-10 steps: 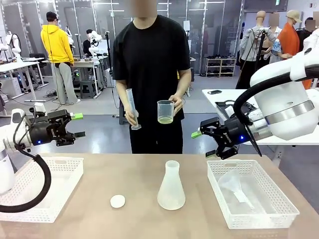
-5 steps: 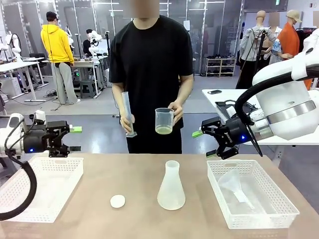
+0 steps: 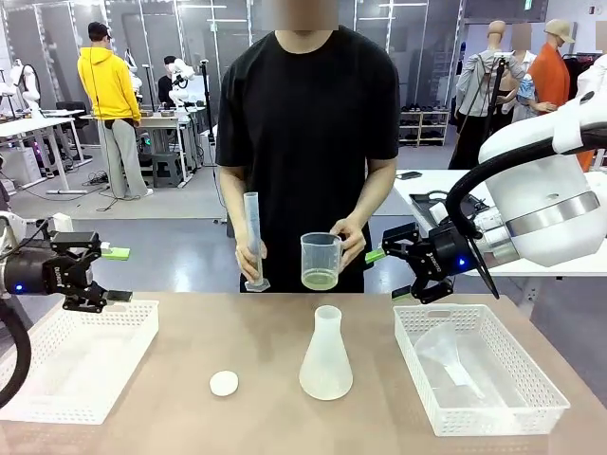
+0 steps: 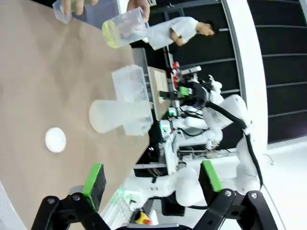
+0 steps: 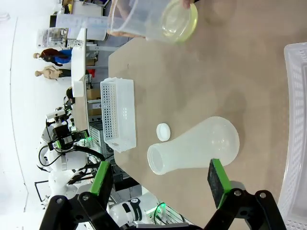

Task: Prepare the solutions needed for the experiment.
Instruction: Pick up the Plastic Funnel and insert it into the Big flask.

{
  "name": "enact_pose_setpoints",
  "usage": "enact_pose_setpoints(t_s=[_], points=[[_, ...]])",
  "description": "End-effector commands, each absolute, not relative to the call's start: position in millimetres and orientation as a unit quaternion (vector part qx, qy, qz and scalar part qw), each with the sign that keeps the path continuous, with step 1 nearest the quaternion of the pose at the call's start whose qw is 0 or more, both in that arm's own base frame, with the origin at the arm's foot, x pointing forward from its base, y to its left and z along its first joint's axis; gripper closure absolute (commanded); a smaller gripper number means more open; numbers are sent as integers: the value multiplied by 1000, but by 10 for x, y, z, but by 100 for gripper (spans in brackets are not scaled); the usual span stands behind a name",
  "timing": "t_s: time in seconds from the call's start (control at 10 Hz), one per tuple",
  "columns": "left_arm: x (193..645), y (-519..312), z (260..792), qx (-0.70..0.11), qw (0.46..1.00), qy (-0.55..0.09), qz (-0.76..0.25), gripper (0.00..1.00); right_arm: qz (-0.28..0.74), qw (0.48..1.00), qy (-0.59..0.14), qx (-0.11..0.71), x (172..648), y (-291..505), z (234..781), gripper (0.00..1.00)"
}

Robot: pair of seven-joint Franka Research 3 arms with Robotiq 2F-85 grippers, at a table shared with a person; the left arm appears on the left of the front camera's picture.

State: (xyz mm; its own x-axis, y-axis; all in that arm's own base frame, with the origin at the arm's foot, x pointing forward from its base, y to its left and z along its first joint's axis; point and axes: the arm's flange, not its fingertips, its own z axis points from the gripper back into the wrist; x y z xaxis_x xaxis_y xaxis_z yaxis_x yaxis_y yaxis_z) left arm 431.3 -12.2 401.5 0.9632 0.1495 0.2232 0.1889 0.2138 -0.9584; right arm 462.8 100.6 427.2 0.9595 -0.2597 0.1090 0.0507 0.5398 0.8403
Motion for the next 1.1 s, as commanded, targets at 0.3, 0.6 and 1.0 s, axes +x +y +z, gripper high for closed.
enact_pose_setpoints(t_s=[0.3,0.6,1.0], points=[[4369,19,3913,-651,751,-110,-8,0,-89,870,-111,472,4629,1008,4274,0],[4315,-14,3961,-646,756,-110,0,0,-54,890,-123,436,4662,978,4308,0],[4315,-14,3961,-646,756,-110,0,0,209,915,-149,311,4771,797,4592,0]])
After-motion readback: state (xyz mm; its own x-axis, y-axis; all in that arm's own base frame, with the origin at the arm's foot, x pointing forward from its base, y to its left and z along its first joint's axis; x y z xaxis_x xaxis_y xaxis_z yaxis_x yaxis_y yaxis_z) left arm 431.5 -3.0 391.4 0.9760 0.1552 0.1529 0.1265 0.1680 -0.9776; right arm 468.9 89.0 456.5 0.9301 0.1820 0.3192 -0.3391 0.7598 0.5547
